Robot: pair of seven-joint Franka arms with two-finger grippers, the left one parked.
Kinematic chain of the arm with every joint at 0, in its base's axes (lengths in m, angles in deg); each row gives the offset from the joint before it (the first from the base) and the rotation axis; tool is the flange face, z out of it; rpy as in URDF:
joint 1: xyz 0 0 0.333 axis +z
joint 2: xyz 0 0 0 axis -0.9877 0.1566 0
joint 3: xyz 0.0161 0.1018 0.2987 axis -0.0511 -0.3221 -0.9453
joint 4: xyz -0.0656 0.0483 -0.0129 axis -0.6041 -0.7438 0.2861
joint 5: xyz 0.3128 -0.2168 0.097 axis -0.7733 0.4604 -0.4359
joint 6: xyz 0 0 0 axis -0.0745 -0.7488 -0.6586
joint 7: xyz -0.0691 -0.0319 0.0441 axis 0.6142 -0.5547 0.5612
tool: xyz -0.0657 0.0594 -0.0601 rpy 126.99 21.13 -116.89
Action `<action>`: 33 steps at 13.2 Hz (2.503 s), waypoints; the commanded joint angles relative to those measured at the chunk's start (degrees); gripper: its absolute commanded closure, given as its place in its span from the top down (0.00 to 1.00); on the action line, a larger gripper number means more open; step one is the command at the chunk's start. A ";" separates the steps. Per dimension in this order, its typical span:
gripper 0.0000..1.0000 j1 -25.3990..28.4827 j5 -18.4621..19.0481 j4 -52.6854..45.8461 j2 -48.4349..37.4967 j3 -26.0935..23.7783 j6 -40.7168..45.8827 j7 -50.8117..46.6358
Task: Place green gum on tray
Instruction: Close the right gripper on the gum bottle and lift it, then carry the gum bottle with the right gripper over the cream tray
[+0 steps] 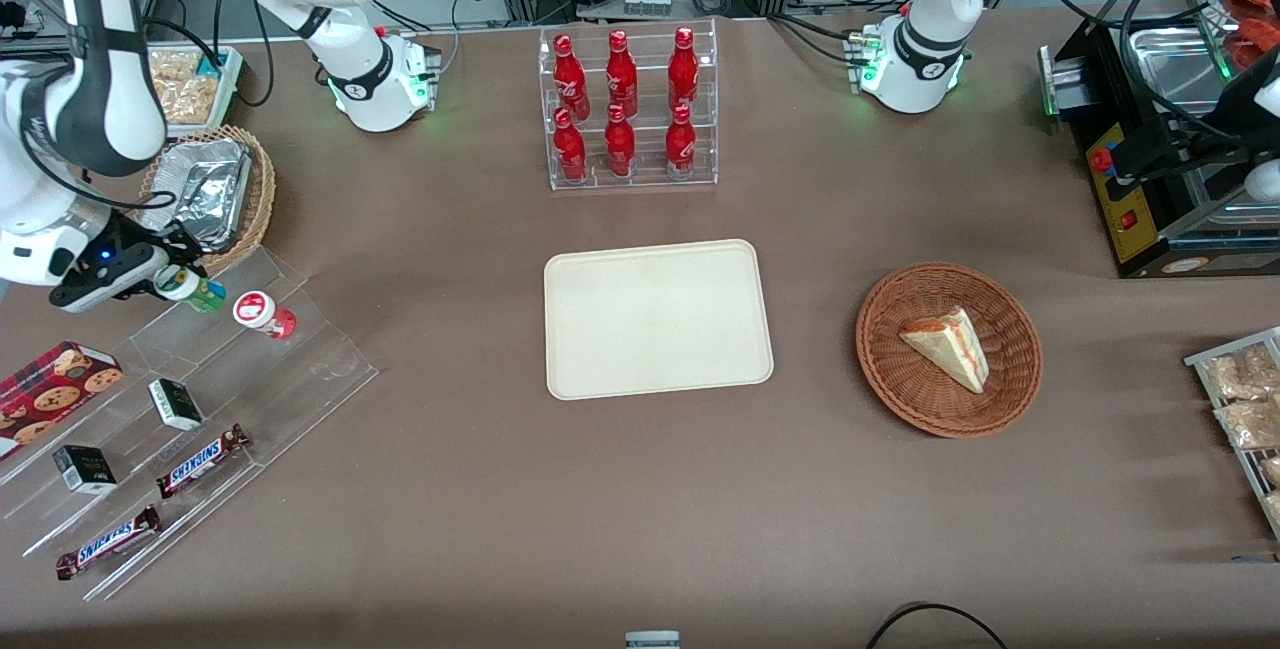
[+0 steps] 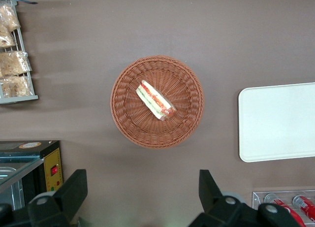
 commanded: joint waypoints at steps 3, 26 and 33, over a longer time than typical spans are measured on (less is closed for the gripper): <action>0.00 6.36 -0.48 -12.36 -0.06 -0.05 15.47 -8.13; 0.00 53.39 -3.82 -38.65 25.49 -0.05 17.36 -86.98; 0.00 60.07 -7.49 -44.20 37.90 -0.14 3.83 -97.10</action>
